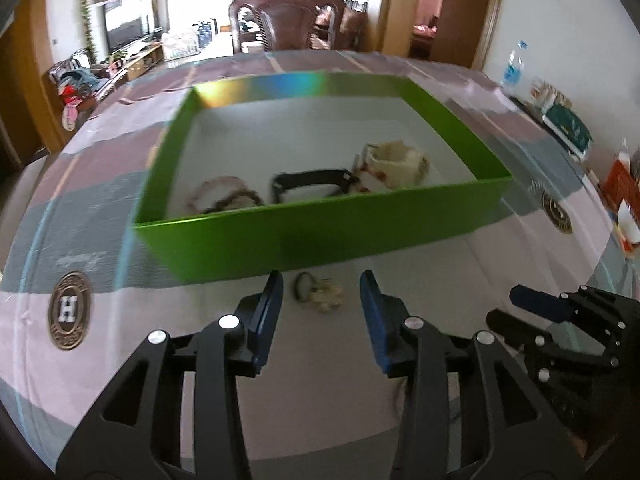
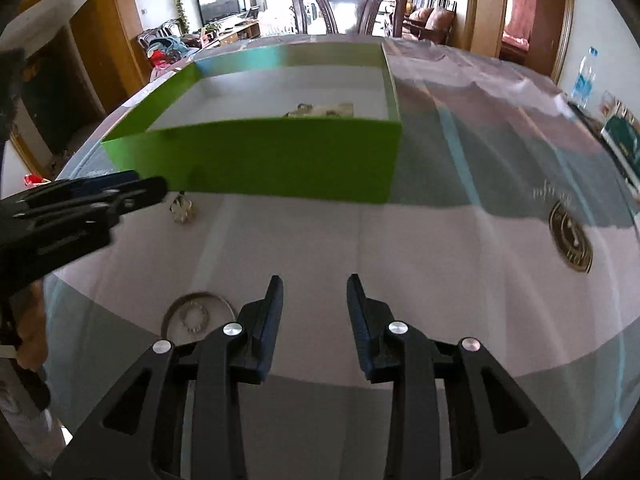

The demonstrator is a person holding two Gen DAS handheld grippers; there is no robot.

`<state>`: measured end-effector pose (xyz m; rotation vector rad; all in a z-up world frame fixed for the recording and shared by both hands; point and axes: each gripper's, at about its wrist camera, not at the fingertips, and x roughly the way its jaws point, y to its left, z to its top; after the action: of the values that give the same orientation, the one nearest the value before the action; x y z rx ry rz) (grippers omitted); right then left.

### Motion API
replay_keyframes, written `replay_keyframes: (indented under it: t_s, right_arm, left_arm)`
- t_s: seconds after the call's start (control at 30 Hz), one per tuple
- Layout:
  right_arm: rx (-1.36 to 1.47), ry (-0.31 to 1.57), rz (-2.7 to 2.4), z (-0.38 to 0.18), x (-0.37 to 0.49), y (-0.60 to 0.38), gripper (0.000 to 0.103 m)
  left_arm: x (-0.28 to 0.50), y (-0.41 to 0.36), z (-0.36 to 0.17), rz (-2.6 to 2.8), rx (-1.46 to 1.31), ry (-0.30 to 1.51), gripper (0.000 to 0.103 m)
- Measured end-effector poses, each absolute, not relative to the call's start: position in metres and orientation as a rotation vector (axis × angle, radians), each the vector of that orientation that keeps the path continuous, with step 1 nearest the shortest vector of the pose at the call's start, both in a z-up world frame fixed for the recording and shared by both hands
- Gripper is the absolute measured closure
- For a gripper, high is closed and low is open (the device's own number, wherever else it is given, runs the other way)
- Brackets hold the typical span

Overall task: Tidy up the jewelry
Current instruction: 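Move both tools back to the silver bangle and flower charm, then close the right tool on the rim of the silver bangle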

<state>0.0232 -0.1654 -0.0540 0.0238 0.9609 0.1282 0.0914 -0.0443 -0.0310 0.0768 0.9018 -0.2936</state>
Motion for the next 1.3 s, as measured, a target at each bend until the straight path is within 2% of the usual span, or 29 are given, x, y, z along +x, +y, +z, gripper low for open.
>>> replay_keyframes:
  t_s: [0.13,0.17,0.2,0.27,0.73,0.87,1.07,1.1,1.13,1.2,1.3]
  right_arm:
    - [0.027,0.97,0.144,-0.059,0.019,-0.162,0.07]
    - [0.028,0.971,0.148,-0.06,0.018,-0.161,0.07]
    - [0.029,0.973,0.151,-0.061,0.018,-0.16,0.07]
    - [0.03,0.978,0.156,-0.062,0.017,-0.159,0.07]
    - [0.053,0.991,0.202,-0.065,0.015,-0.152,0.068]
    - [0.047,0.986,0.232,-0.063,0.014,-0.143,0.068]
    - [-0.011,0.995,0.261,-0.065,0.01,-0.129,0.068]
    - [-0.025,1.002,0.256,-0.067,0.01,-0.126,0.071]
    - [-0.039,0.997,0.25,-0.068,0.009,-0.125,0.082]
    - [-0.057,0.994,0.251,-0.069,0.009,-0.123,0.099]
    - [-0.05,0.998,0.258,-0.07,0.009,-0.122,0.099]
  left_arm:
    - [0.101,-0.054,-0.047,-0.272,0.103,0.938,0.063]
    - [0.103,-0.054,-0.05,-0.271,0.103,0.944,0.067]
    - [0.104,-0.054,-0.053,-0.271,0.103,0.954,0.081]
    - [0.103,-0.052,-0.057,-0.278,0.102,0.961,0.083]
    - [0.036,-0.001,-0.053,-0.335,0.036,0.96,0.083]
    - [0.021,0.01,-0.049,-0.312,0.028,0.946,0.069]
    - [0.019,0.02,-0.055,-0.285,0.006,0.966,0.067]
    - [0.019,0.019,-0.056,-0.287,0.004,0.968,0.067]
    - [0.019,0.018,-0.057,-0.291,0.003,0.969,0.067]
    - [0.02,0.014,-0.057,-0.301,0.001,0.968,0.067]
    - [0.021,0.009,-0.056,-0.319,0.003,0.962,0.067]
